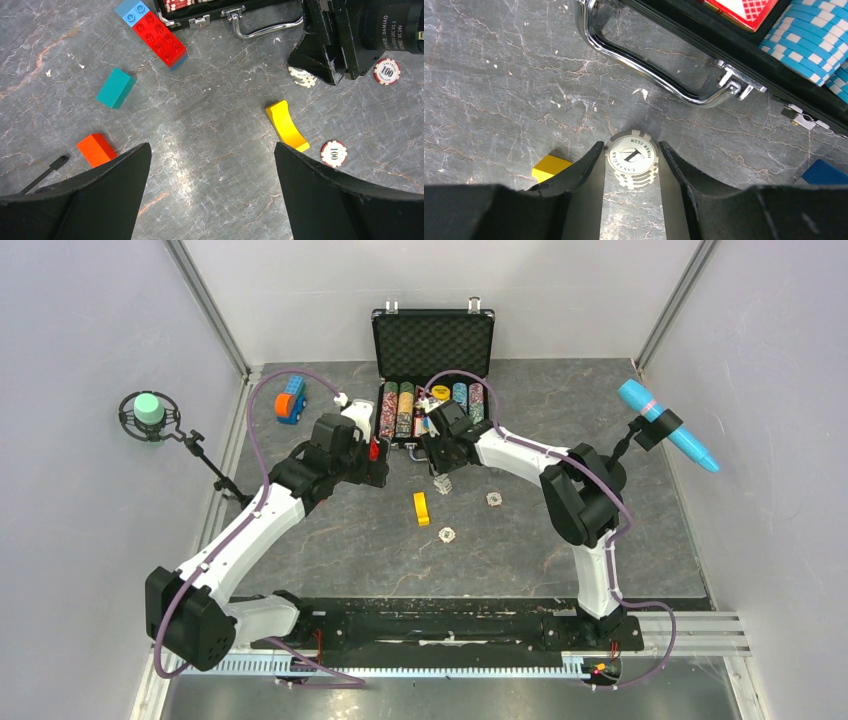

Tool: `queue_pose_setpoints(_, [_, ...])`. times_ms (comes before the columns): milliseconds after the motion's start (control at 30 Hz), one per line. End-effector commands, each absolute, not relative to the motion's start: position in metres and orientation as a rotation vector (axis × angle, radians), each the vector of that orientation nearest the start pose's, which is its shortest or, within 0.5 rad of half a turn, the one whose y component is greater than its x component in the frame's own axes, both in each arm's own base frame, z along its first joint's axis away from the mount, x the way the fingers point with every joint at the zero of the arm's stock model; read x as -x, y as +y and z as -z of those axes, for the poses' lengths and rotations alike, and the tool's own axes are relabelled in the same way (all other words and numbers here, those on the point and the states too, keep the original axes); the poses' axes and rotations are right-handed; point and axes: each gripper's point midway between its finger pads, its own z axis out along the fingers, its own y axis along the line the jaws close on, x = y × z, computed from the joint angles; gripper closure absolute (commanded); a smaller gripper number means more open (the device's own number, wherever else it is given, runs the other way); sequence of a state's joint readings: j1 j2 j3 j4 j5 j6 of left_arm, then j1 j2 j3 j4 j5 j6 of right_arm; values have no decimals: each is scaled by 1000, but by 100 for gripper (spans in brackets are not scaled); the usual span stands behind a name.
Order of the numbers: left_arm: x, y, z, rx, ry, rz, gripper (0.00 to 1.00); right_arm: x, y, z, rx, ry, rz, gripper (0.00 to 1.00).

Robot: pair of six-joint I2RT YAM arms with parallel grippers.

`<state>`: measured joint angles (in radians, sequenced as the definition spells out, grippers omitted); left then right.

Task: Pack up texas hold em set
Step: Place the poker chip at the center of the board.

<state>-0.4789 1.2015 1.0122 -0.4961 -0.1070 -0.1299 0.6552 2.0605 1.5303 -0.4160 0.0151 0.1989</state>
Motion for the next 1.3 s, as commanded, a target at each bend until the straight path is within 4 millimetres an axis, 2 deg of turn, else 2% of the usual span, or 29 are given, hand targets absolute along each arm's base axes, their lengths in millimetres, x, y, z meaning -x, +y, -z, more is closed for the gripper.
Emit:
queue_pose_setpoints(0, [-316, -143, -196, -358, 2190, 177, 0, -401, 318, -60, 576, 2449, -325, 60])
queue_pose_setpoints(633, [-316, -144, -196, -363, 2191, 187, 0, -395, 317, -48, 618, 2482, -295, 57])
queue_pose_setpoints(1000, [-316, -144, -196, -364, 2190, 185, 0, -396, 316, -49, 617, 2479, -271, 56])
queue_pose_setpoints(1267, [-316, -144, -195, -366, 2193, 187, 0, -396, 316, -48, 620, 2481, -274, 50])
